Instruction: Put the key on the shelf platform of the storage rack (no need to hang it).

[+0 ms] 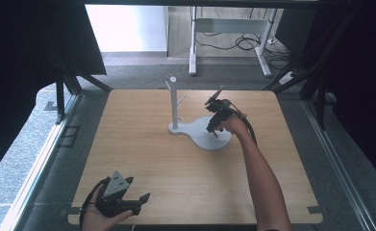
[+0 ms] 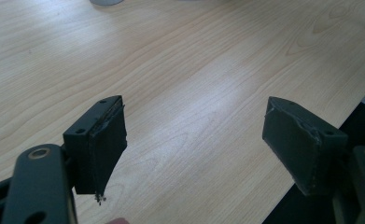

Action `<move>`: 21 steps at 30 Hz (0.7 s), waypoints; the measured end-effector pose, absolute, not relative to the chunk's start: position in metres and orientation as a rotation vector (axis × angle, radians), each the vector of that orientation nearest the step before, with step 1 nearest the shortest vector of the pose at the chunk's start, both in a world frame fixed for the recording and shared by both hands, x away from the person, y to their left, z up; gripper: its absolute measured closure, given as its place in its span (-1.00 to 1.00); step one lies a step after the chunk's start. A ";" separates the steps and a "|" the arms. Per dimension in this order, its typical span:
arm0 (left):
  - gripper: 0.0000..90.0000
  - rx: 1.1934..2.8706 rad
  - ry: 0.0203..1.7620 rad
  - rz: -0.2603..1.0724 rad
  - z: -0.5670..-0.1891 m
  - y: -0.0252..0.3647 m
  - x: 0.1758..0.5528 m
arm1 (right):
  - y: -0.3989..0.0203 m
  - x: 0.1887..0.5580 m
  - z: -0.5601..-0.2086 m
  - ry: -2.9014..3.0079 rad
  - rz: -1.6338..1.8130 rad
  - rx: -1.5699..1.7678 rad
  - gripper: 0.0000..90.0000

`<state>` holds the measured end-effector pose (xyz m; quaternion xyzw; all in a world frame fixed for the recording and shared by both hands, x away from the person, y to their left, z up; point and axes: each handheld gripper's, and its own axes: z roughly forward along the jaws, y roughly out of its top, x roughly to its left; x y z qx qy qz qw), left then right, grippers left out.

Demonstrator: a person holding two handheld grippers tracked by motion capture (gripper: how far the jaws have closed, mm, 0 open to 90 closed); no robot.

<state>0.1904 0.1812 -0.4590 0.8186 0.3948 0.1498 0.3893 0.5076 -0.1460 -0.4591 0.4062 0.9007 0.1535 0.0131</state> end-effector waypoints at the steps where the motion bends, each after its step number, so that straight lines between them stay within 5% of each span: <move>1: -0.51 2.082 1.004 0.381 -0.459 0.181 0.190 | -0.146 0.508 -0.461 2.800 0.482 1.271 0.49; 21: -0.51 2.085 1.004 0.379 -0.460 0.181 0.191 | -0.140 0.507 -0.480 2.796 0.450 1.252 0.48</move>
